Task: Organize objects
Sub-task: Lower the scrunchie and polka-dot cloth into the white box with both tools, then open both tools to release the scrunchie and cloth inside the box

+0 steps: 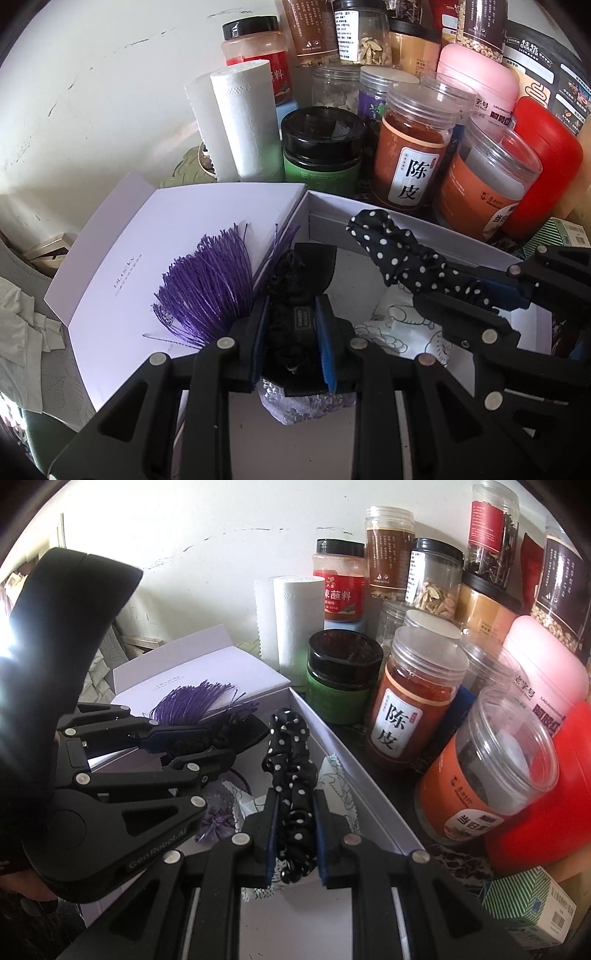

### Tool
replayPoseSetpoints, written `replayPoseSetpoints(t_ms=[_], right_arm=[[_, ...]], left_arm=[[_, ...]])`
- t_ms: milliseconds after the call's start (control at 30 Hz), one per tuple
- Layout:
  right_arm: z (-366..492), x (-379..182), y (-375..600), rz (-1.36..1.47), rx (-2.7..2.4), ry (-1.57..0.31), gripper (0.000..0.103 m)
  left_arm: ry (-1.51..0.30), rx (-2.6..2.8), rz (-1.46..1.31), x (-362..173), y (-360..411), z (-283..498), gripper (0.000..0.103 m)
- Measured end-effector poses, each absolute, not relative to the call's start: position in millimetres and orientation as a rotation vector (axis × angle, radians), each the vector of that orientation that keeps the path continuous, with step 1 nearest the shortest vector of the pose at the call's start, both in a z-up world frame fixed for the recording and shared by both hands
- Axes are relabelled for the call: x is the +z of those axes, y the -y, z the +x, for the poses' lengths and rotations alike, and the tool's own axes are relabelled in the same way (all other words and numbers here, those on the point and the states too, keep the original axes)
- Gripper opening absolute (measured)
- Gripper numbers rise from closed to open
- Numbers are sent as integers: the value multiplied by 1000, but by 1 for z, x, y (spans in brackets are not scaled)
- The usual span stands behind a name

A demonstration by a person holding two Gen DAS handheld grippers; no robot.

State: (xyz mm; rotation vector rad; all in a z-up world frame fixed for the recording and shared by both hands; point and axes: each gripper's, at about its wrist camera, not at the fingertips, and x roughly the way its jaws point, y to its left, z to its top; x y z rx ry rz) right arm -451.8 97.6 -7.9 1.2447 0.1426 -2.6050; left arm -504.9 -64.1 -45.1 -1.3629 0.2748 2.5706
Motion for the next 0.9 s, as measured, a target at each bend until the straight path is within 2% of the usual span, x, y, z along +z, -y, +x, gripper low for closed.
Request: replayPoseSetpoints(t_ms=[133, 300, 400, 600, 700, 767, 900], right_arm=[[-453, -7, -98, 1260, -2606, -127, 19], [-453, -7, -99, 1277, -2626, -133, 37], [-452, -6, -100, 1281, -2633, -131, 41], [-446, 2, -101, 1260, -2647, -158, 41], [-442, 8, -102, 1244, -2660, -172, 41], [-439, 12, -103, 1239, -2670, -182, 41], [-432, 22, -106, 1222, -2689, -208, 41]], left_arm=[[-246, 2568, -1364, -43, 66, -506, 24], [-230, 2569, -1372, -41, 67, -505, 26], [-194, 2567, -1382, -39, 70, -504, 29], [-187, 2589, -1385, -28, 71, -498, 34], [-194, 2626, -1366, -19, 73, -492, 44], [-210, 2664, -1341, -12, 74, -486, 57], [-199, 2697, -1323, 1, 77, -477, 62]])
